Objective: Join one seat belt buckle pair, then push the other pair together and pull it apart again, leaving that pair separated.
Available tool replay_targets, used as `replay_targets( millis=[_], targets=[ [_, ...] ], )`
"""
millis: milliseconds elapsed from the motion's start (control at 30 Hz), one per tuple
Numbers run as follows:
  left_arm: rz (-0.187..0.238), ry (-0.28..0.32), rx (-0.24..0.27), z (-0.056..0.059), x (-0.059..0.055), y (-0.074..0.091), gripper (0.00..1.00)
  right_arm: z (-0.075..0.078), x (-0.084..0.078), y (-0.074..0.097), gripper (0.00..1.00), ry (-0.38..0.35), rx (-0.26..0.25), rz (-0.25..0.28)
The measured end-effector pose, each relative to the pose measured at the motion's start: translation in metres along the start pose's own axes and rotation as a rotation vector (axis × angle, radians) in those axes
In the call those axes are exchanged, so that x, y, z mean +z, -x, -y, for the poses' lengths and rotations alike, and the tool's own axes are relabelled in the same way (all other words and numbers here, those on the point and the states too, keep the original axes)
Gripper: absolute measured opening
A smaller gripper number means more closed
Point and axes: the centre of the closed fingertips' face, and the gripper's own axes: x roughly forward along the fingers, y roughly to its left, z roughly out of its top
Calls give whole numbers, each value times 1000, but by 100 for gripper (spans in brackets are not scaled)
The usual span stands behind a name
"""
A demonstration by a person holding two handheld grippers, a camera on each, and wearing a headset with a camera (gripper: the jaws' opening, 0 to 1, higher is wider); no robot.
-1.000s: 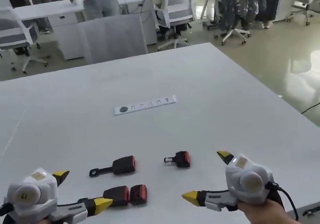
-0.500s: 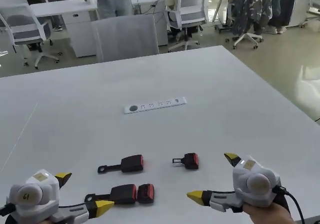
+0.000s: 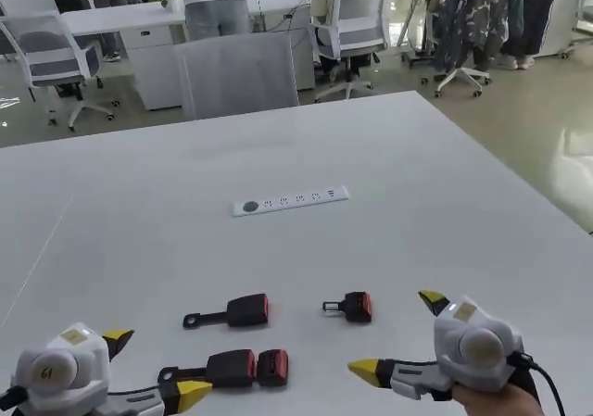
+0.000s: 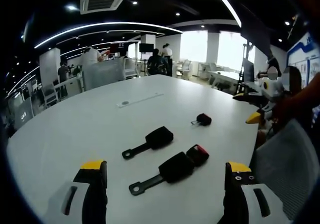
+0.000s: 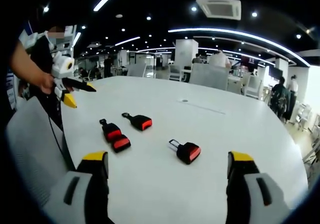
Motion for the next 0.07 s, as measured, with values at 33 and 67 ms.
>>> replay_targets(
  millis=[33,67],
  targets=[
    [0,1,0,-1,0,0,100,0,-1,-1,100,-2,0,-1],
    [0,2,0,-1,0,0,100,0,-1,-1,100,-2,0,0]
  ],
)
